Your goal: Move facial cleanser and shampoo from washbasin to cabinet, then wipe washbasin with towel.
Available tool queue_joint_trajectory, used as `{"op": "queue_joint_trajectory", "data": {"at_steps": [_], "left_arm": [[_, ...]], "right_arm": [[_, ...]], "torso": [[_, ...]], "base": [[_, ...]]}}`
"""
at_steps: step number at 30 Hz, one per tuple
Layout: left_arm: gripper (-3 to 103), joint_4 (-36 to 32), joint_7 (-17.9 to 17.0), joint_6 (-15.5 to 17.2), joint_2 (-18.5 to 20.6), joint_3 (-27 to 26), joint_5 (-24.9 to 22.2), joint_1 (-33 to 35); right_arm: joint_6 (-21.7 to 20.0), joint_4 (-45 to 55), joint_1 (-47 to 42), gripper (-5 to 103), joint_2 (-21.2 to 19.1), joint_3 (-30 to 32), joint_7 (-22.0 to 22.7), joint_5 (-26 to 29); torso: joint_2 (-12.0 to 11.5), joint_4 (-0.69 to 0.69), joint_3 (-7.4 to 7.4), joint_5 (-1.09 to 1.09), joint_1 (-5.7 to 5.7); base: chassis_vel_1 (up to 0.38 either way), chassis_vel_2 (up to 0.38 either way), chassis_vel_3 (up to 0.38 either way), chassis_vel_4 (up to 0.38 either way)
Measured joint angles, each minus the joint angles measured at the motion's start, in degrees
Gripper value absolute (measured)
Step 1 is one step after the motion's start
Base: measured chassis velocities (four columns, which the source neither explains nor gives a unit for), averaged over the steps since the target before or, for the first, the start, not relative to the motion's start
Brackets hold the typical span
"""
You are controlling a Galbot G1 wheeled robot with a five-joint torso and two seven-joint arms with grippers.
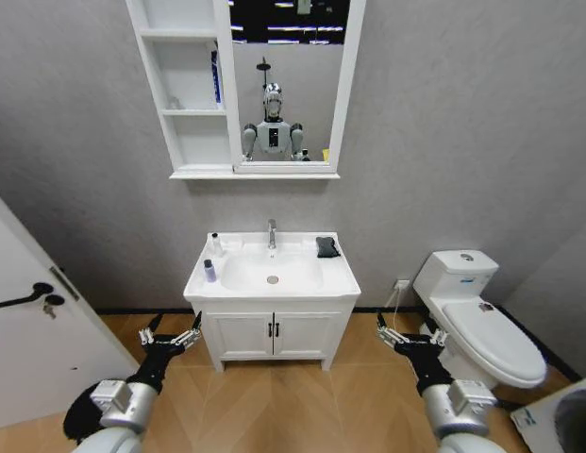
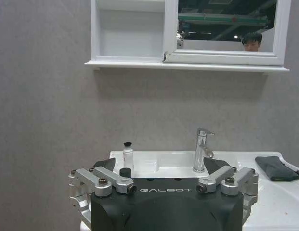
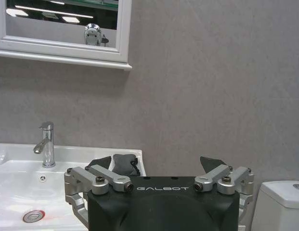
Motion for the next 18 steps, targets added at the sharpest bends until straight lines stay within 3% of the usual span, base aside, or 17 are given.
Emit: {"op": "queue_joint_trajectory", "data": {"at_steps": [9,14,18], "left_arm": [[100,1.0,0.0,-0.5,-0.8,0.2,1.1,0.0],[100,5.1,0.1,-2.3,-1.5,0.4,2.1,-0.6],[100,11.6,0.5,-4.4,-2.5,1.4,3.9,-2.5]], "right_arm": [[0.4,-0.7,0.6,100,-0.1,0.3,0.0,0.2],[-0.4,-0.9,1.9,100,-0.6,0.8,0.3,1.2],[-3.2,0.6,4.2,100,-1.5,1.1,0.8,3.0]], "torso": [[0.0,0.02,0.02,0.03,0.06],[0.0,0.01,0.01,0.02,0.05],[0.0,0.01,-0.02,0.01,-0.09]], "base": [[-0.272,0.294,0.269,-0.281],[-0.136,0.13,0.052,-0.052],[0.015,-0.008,-0.015,0.009]]}}
